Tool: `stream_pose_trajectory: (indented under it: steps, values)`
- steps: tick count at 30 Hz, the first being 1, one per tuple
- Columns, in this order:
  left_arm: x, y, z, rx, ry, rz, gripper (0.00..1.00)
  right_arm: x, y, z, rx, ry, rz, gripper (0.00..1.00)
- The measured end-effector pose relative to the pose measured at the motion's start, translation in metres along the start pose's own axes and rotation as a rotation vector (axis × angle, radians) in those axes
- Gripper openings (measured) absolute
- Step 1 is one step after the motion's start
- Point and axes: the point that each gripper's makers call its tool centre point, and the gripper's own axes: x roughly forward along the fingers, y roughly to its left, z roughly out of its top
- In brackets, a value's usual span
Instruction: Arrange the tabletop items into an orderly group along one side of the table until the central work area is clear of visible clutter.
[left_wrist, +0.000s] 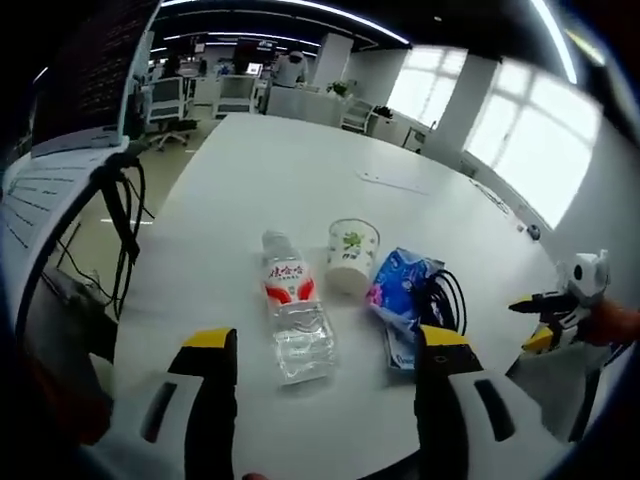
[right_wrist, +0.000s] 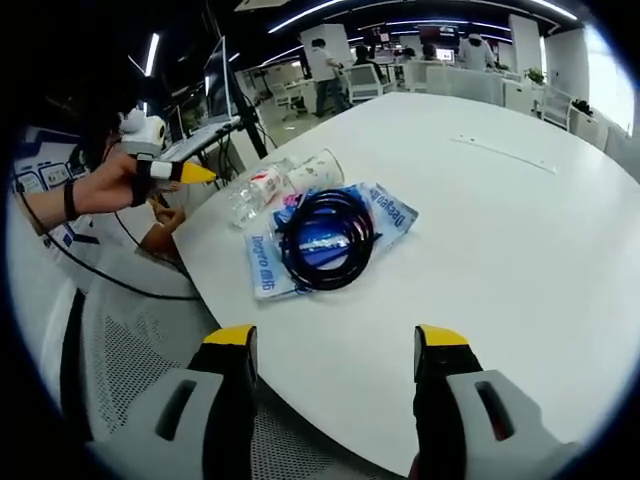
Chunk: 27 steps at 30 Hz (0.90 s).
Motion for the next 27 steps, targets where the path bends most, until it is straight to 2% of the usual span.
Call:
stream_pose_trajectory:
  steps: [4, 15, 20, 27]
  values:
    - [0.012, 0.002, 0.002, -0.046, 0.005, 0.005, 0.73, -0.001, -0.002, 0.0, 0.001, 0.002, -0.003, 0.62]
    - [0.039, 0.006, 0.005, -0.05, 0.069, 0.05, 0.72, -0.005, -0.008, -0.002, 0.01, 0.013, -0.009, 0.62]
    - [0.05, 0.008, 0.008, -0.078, 0.078, 0.062, 0.72, -0.007, -0.011, -0.004, 0.02, 0.013, -0.013, 0.62]
    - [0.064, 0.008, 0.002, -0.093, 0.123, 0.076, 0.7, -0.01, -0.018, -0.004, 0.033, 0.008, -0.026, 0.62]
